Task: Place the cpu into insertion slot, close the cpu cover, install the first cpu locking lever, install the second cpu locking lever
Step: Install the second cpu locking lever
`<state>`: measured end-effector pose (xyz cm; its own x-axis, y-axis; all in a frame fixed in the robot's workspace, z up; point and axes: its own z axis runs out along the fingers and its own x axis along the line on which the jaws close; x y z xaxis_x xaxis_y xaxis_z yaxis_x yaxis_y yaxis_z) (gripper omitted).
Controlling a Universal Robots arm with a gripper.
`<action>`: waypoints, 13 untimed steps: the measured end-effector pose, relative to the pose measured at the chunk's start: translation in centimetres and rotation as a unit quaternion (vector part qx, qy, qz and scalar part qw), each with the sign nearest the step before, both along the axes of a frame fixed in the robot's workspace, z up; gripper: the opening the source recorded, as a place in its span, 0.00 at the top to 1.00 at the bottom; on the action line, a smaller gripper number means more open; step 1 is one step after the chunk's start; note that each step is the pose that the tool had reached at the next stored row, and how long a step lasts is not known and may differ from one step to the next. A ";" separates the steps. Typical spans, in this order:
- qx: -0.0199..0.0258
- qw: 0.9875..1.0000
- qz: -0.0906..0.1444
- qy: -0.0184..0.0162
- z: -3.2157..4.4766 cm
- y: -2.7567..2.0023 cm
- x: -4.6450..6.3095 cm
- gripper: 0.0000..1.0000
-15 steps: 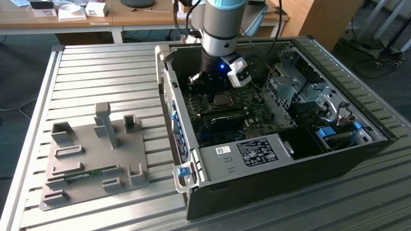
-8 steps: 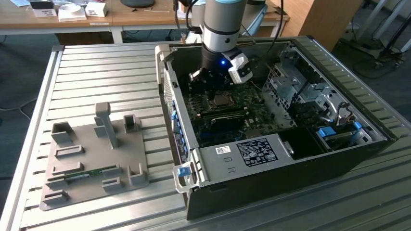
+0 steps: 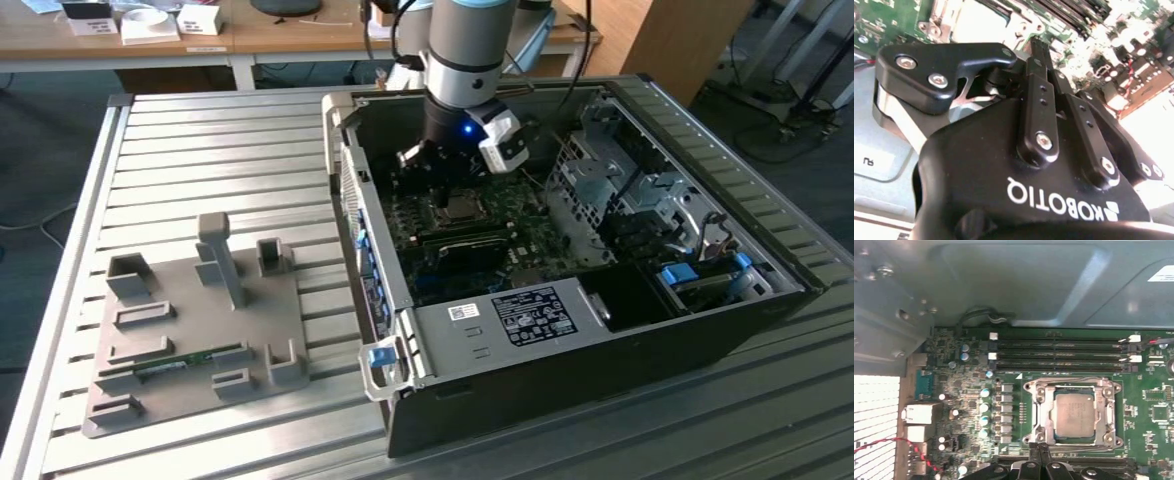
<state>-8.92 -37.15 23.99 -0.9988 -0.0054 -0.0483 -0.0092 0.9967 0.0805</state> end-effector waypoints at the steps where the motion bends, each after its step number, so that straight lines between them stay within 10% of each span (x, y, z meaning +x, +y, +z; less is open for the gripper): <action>1: 0.000 1.000 0.000 0.000 -0.03 0.06 0.2 0.89; 13: 0.000 1.000 -0.010 0.000 -0.36 1.12 2.8 0.89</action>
<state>-6.08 -36.03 23.63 -0.9987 0.0149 -0.0482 0.0110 0.9967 0.0801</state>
